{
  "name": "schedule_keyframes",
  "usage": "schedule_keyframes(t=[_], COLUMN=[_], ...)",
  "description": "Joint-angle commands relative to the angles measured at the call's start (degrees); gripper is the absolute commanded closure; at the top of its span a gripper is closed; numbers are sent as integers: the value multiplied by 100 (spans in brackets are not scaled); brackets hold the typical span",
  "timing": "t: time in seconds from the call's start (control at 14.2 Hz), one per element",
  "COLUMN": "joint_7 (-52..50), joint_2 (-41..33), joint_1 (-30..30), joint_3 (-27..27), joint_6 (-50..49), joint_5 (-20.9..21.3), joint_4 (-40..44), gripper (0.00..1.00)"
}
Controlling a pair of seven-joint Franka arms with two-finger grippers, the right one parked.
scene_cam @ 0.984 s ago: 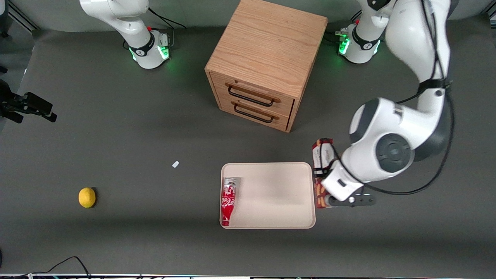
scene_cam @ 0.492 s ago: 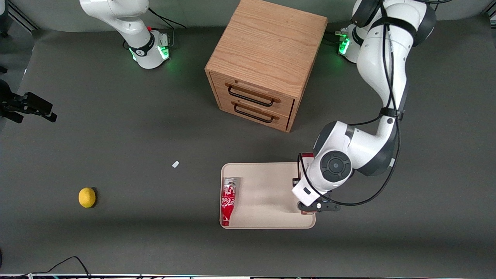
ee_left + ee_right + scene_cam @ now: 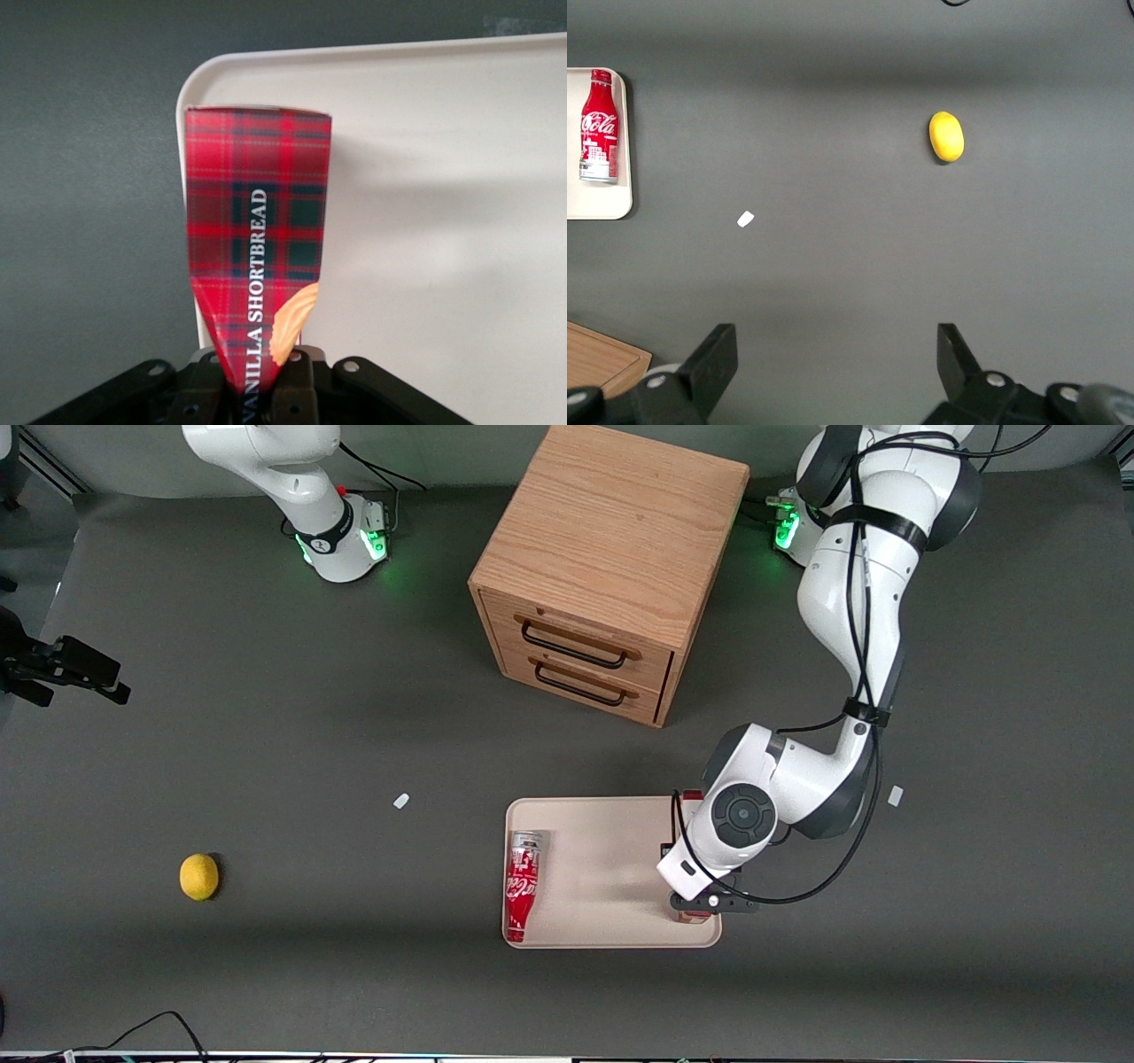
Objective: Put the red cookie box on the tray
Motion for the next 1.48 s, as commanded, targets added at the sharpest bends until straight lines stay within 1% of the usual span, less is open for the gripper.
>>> schedule_keyframes(t=[0.0, 0.07, 0.14, 0.21, 0.7, 0.91, 0.98, 1.12, 1.2, 1.27, 1.41], joint_7=[-178, -178, -169, -151, -169, -178, -186, -178, -169, -160, -90], joint_2=[-101, -101, -109, -110, -188, -390, -487, -793, -987, -1197, -1724], joint_1=[-79, -79, -79, -70, -44, -26, -18, 87, 140, 158, 394], joint_3=[88, 97, 97, 106, 106, 106, 106, 158, 185, 202, 202], joint_6=[79, 79, 79, 87, 87, 79, 35, -131, -289, -482, -808], joint_5=[93, 93, 102, 128, 49, 14, -82, -511, -591, -592, -601], joint_4=[-104, -104, -104, -104, -95, -95, -95, -113, -130, -165, -401], gripper=[100, 96, 26, 0, 0, 0, 0, 0, 0, 0, 0])
